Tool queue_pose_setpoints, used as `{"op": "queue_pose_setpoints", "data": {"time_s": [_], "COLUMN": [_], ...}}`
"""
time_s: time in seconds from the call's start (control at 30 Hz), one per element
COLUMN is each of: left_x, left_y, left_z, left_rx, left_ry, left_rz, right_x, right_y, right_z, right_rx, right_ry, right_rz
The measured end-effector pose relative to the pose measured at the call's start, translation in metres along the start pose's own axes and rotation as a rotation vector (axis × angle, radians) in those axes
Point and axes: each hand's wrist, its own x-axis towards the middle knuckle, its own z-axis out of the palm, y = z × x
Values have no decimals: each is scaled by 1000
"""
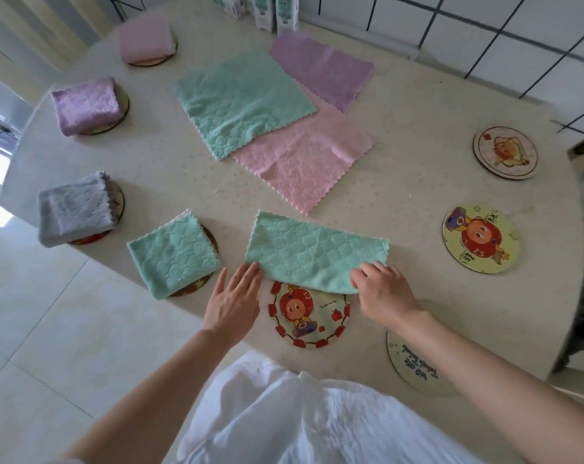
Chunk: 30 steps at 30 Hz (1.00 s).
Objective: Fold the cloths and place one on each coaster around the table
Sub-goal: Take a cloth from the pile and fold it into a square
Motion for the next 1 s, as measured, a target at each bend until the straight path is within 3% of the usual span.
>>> {"op": "queue_pose_setpoints", "data": {"time_s": [0.13, 0.3, 0.53, 0.6, 0.77, 0.87, 1.0], "left_x": [15, 16, 0, -4, -16, -22, -25], "left_y": [13, 57, 71, 65, 48, 44, 43], "left_z": [-8, -17, -19, -17, -15, -13, -14], "left_rx": [-112, -185, -391, -431, -477, -506, -656], "left_ry": [-49, 22, 129, 95, 101, 149, 128], "left_rz": [-45, 253, 295, 321, 346, 281, 152], "right_x": [-16, -30, -31, -24, -3, 1, 6], "right_y": [-13, -34, -40, -33, -6, -3, -2], "right_z": [-20, -36, -38, -35, -1, 12, 18], "right_rx": [277, 627, 858, 839, 479, 375, 342], "right_ry": [2, -70, -119, -148, -296, -368, -423], "right_rz": [-58, -73, -28, -5, -87, -198, -216]}}
